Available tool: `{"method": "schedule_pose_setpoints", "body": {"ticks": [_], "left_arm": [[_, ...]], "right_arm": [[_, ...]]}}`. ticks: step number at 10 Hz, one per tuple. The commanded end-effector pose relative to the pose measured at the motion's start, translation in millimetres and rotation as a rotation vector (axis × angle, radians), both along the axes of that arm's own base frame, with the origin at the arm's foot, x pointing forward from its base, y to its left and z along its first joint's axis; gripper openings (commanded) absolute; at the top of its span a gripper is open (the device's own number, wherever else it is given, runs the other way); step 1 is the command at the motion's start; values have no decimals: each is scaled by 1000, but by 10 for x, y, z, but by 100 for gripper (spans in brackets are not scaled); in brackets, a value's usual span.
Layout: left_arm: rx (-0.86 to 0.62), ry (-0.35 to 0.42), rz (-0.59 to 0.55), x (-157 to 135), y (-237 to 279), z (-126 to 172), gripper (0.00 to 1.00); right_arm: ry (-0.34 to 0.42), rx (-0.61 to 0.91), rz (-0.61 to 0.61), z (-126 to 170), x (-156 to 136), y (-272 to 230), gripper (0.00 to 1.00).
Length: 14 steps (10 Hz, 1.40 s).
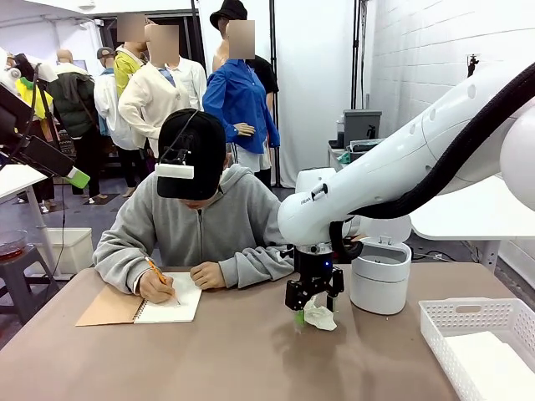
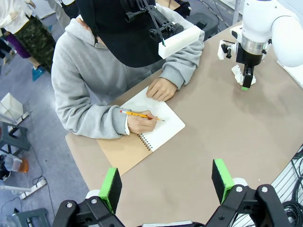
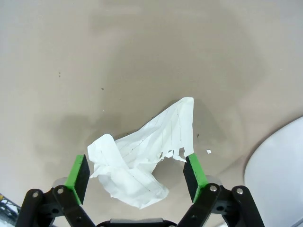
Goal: Sort the paper based on its condition.
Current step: If a person hands you a paper, place it in the Organizing basket , and if it's crumpled, put it in the Trash can.
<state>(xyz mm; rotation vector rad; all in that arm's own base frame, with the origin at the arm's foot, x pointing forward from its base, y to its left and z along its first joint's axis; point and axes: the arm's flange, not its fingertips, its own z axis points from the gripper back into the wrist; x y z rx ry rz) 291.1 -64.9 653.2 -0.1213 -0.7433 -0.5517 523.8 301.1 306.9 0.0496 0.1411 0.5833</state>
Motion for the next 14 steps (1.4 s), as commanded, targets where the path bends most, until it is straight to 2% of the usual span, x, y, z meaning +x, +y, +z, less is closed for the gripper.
{"method": "schedule_pose_setpoints", "body": {"ticks": [1, 6, 8, 10, 14], "left_arm": [[-1, -3, 1, 3, 1, 4, 100], [-1, -3, 1, 3, 1, 4, 100], [-1, -3, 1, 3, 1, 4, 100], [-1, -3, 1, 3, 1, 4, 100], [-1, -3, 1, 3, 1, 4, 100]], "right_arm": [[-3, 2, -1, 3, 5, 1, 100], [-22, 10, -15, 21, 8, -13, 2], [-38, 15, -32, 116, -43, -8, 0], [-31, 28, -47, 448, -217, 12, 0], [-58, 65, 12, 1108, -467, 17, 0]]}}
